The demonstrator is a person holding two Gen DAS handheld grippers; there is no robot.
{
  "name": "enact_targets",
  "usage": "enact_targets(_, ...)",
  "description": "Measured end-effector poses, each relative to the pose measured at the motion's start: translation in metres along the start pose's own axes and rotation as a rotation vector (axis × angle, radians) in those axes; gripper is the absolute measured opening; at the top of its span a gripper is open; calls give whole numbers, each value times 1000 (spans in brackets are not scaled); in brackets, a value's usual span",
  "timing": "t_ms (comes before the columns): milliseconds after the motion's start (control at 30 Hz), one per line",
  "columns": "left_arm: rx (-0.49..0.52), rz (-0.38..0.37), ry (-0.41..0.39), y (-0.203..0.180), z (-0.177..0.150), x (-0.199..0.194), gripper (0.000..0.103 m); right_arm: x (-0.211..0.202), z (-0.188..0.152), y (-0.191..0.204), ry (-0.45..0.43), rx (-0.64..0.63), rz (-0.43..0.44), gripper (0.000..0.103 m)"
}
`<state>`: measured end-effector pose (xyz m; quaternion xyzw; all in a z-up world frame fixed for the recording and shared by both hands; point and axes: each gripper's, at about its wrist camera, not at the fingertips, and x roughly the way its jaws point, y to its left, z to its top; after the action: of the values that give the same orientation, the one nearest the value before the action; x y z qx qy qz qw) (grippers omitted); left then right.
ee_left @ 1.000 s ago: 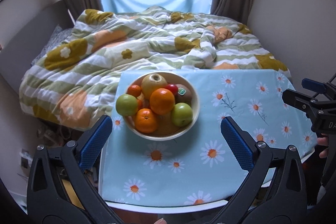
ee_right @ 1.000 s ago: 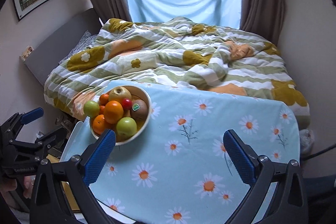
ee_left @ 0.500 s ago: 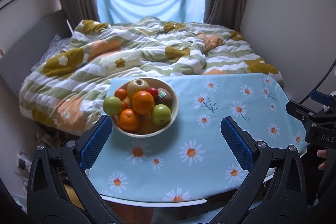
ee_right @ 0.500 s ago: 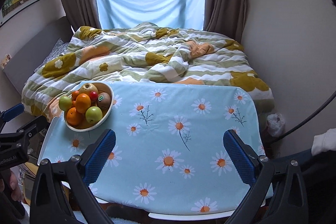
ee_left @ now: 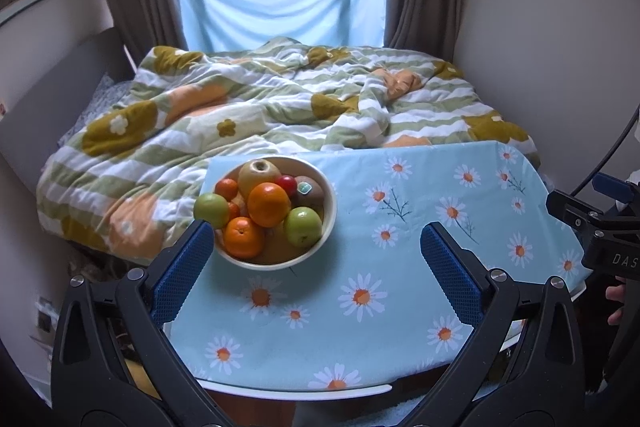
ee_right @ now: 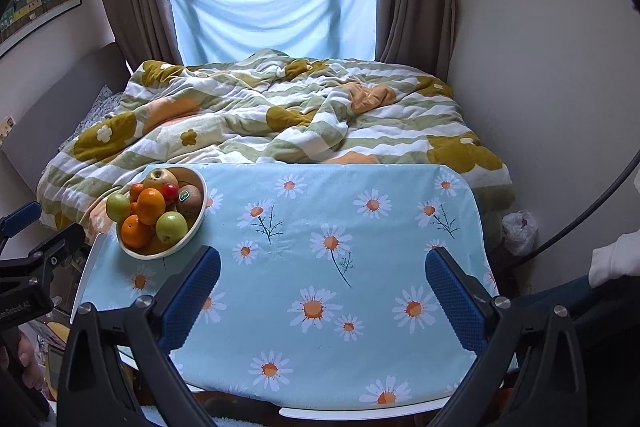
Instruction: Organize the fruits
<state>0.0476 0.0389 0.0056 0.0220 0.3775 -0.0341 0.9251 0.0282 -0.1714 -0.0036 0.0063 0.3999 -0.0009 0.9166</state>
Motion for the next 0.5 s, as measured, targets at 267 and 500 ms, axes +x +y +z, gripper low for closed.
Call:
enact_targets(267, 7, -3, -2, -3, 2, 2, 103, 0, 0, -2, -1, 0, -3, 102)
enact_targets(500, 7, -8, -17, -2, 4, 0, 103, 1, 2, -6, -2, 4, -4, 102)
